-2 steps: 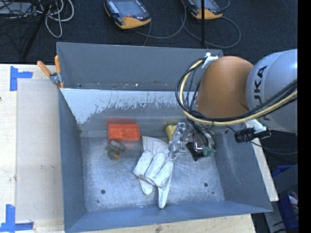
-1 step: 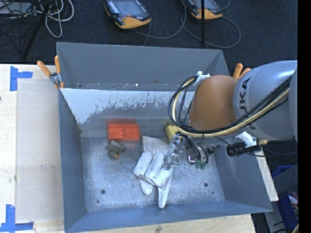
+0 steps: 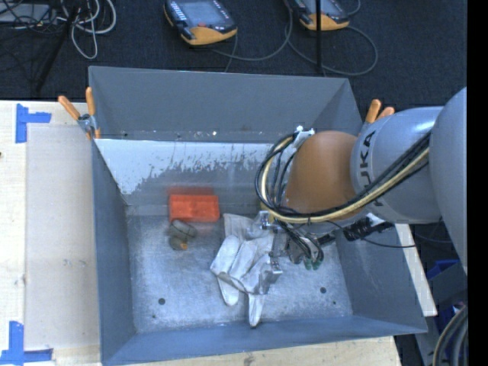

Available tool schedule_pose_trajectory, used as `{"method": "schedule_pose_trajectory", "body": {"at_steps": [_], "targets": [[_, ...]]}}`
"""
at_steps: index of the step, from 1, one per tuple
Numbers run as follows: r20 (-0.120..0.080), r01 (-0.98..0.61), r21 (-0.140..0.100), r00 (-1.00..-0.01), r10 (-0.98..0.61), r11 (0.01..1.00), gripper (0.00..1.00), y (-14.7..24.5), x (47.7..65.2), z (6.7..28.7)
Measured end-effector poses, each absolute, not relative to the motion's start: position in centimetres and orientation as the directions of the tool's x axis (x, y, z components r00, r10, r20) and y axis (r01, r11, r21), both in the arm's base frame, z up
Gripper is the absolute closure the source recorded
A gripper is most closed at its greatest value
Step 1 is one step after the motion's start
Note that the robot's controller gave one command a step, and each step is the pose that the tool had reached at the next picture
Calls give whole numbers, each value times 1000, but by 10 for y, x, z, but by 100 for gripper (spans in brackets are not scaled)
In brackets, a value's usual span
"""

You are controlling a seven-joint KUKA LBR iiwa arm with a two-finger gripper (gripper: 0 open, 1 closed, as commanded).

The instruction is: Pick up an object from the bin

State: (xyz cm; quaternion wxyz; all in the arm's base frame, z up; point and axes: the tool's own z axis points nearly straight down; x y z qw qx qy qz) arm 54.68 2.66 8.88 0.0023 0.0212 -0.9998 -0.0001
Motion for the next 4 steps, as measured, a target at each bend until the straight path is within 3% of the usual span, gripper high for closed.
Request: {"method": "schedule_pose_trajectory", "body": {"at_steps": [1,2,4], "targets": [[4,-42,0,-999,-42,999,0,27,547,89],[-32,-430,-9,-902,-430,903,100,43,553,78],[-31,-427,-8,-904,-427,904,100,43,553,78]]}}
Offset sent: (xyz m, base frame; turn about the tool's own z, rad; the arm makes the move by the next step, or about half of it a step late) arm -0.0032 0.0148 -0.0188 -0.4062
